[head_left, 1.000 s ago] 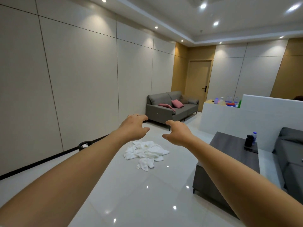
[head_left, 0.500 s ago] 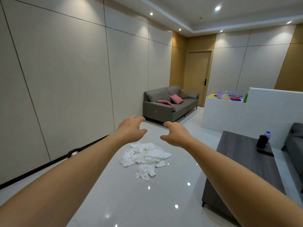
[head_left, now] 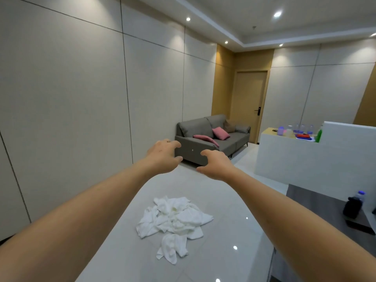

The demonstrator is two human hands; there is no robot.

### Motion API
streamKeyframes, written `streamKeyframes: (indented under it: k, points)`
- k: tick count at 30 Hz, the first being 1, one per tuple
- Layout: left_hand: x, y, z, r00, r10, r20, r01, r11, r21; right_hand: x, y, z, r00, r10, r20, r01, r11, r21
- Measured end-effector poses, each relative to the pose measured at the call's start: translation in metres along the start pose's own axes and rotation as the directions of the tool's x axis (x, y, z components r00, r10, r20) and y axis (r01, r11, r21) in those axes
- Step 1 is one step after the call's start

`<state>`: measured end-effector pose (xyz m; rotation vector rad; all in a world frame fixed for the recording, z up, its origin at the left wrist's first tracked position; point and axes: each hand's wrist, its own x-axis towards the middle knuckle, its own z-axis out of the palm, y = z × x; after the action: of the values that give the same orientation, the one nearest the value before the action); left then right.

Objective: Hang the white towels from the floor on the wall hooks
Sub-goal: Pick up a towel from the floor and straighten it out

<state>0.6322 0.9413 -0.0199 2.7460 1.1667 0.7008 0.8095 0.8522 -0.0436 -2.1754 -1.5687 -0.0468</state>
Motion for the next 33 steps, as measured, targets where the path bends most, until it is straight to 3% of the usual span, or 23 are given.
streamKeyframes:
  k: [9,19,26,33]
  points:
    - [0.115,-0.057,0.094,0.991,-0.040,0.124,0.041,0.999,-0.005,0.127,0.046,0.084,0.991,0.029,0.129,-0.032,0.999,0.020]
    - [0.238,-0.183,0.223,0.969,-0.064,0.241,0.083,0.994,-0.072,0.270,0.081,0.221,0.966,0.141,0.219,-0.156,0.986,0.055]
    - [0.312,-0.280,0.322,0.880,-0.078,0.469,0.136,0.986,-0.092,0.345,0.107,0.333,0.868,0.275,0.414,-0.326,0.944,0.057]
    - [0.349,-0.332,0.420,0.773,-0.105,0.626,0.217,0.970,-0.105,0.382,0.151,0.424,0.732,0.371,0.572,-0.470,0.882,0.030]
